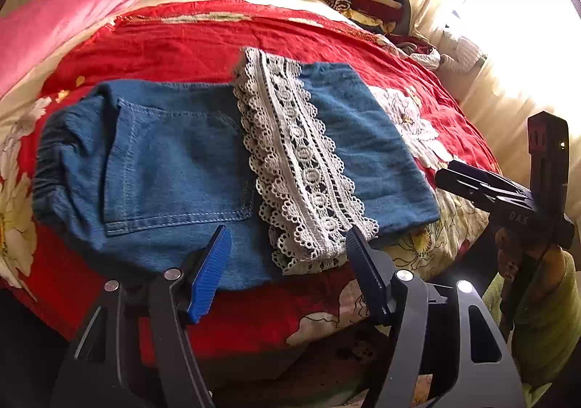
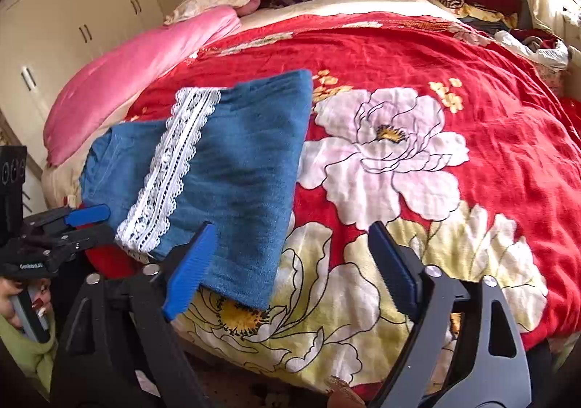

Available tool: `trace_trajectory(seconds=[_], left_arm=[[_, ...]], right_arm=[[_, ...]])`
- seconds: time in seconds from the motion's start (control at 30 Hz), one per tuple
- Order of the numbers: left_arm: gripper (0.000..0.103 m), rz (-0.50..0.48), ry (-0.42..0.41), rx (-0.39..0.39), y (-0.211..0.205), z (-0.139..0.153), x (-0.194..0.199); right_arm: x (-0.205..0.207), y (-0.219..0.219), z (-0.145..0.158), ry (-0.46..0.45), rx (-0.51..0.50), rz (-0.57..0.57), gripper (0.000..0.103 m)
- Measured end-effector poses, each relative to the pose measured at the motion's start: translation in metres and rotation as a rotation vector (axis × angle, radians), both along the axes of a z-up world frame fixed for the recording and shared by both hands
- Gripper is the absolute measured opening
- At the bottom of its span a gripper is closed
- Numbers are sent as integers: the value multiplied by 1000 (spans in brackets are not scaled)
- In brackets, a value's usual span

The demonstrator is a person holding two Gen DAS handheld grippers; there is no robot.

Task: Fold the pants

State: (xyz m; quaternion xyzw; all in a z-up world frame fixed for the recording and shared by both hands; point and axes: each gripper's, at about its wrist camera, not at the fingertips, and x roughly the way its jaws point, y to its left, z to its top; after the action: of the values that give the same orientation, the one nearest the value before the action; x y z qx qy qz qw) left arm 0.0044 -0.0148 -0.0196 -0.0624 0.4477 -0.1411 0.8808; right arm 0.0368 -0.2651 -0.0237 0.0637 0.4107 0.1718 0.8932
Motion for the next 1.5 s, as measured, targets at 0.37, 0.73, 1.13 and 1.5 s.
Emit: trace_trajectory(seconds=[0.37,0.73,1.13,1.5], left_arm=[[87,66,-52,19,23,19,-10],[90,187,-53,21,74,24,-20],[90,306,-26,-50,134,8,-23],[73,285,-16,-196,143,-11,-13]], right_arm=[[-8,7,25,-59,-25,-12,92],[3,54,62,-132,-51,94,94],[37,163,85,-146,-85,354,94],[74,267,64,-42,-142,602,94]])
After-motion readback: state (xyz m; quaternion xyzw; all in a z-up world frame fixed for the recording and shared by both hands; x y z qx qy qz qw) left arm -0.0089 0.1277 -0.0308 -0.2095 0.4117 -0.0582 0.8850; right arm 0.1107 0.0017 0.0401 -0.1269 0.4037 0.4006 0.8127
